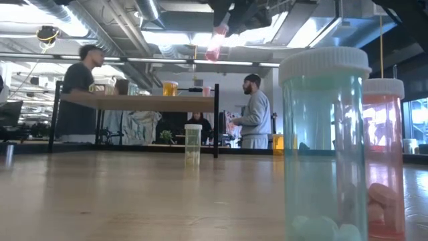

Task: Pick and place medicine bottles onto shelf by color
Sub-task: Put the top small red pill bottle on the shelf

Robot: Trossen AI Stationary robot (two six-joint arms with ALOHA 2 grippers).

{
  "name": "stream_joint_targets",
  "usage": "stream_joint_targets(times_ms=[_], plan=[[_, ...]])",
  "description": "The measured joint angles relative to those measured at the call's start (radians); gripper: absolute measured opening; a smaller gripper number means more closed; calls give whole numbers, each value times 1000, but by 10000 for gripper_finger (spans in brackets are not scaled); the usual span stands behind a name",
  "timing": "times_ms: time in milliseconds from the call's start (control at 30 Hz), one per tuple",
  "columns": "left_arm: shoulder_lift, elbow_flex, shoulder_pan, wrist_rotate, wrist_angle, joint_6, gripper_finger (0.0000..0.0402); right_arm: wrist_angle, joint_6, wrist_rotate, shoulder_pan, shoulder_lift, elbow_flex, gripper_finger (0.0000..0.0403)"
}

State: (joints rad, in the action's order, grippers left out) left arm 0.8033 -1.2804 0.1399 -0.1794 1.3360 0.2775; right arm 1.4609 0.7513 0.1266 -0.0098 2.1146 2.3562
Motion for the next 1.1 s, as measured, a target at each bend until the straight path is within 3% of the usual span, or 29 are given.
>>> stream_joint_targets(times_ms=[467,833,1100], plan=[[3,0,0,-180,-115,6,0,-198,-244,-4,-190,-72,0,130],[4,0,0,-199,-163,9,0,-341,-345,64,-383,-71,0,124],[22,0,-13,-206,-180,9,0,-411,-384,96,-408,-84,0,123]])
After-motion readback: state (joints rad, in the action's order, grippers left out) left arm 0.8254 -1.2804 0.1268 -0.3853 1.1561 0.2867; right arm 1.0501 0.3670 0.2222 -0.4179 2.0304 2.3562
